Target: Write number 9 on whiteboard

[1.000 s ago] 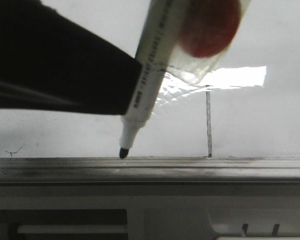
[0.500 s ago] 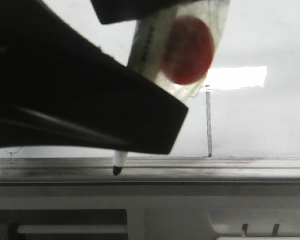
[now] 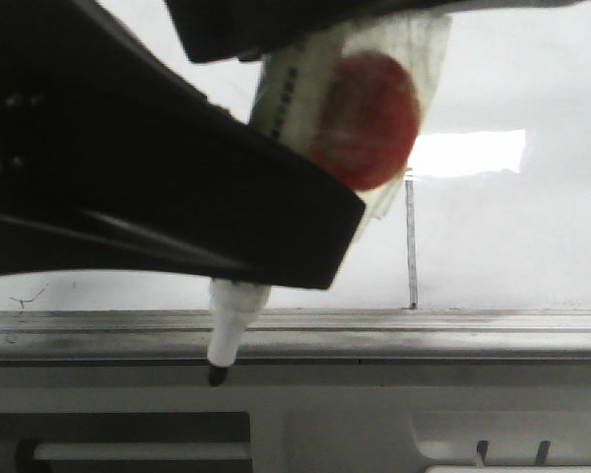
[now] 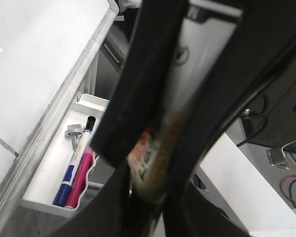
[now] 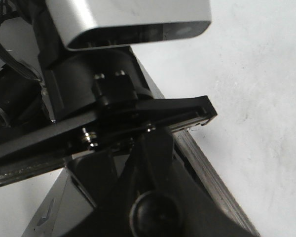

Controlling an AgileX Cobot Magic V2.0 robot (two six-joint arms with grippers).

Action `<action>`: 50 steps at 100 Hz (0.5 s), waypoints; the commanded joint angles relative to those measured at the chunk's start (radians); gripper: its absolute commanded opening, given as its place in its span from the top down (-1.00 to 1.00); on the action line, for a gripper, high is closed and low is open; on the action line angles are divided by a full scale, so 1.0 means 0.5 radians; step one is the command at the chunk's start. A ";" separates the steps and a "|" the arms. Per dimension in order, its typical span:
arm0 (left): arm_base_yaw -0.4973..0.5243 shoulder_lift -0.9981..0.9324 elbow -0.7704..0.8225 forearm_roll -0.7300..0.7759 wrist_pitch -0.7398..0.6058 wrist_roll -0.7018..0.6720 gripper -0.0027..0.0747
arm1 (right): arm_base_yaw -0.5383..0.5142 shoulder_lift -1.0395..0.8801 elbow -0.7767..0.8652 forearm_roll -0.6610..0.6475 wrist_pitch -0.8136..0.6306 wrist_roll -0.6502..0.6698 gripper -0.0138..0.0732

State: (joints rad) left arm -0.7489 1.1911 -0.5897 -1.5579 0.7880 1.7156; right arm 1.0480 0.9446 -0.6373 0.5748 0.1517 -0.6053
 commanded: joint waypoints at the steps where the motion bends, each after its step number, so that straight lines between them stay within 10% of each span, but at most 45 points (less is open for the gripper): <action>1: 0.007 -0.031 -0.057 -0.166 0.016 -0.127 0.98 | 0.002 -0.023 -0.077 -0.047 -0.105 -0.064 0.85; 18: 0.007 -0.031 -0.057 -0.124 0.026 -0.252 0.98 | -0.001 -0.023 -0.077 -0.036 -0.026 -0.064 0.71; 37: 0.007 -0.061 -0.007 -0.048 0.068 -0.320 0.98 | -0.014 -0.023 -0.077 -0.036 -0.025 -0.064 -0.27; 50: 0.007 -0.116 0.077 -0.052 0.049 -0.324 0.98 | -0.089 -0.096 -0.077 -0.033 -0.022 -0.064 -0.38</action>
State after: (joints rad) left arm -0.7489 1.1709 -0.5512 -1.5252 0.7917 1.5736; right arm 1.0272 0.9369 -0.6394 0.5639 0.1925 -0.6240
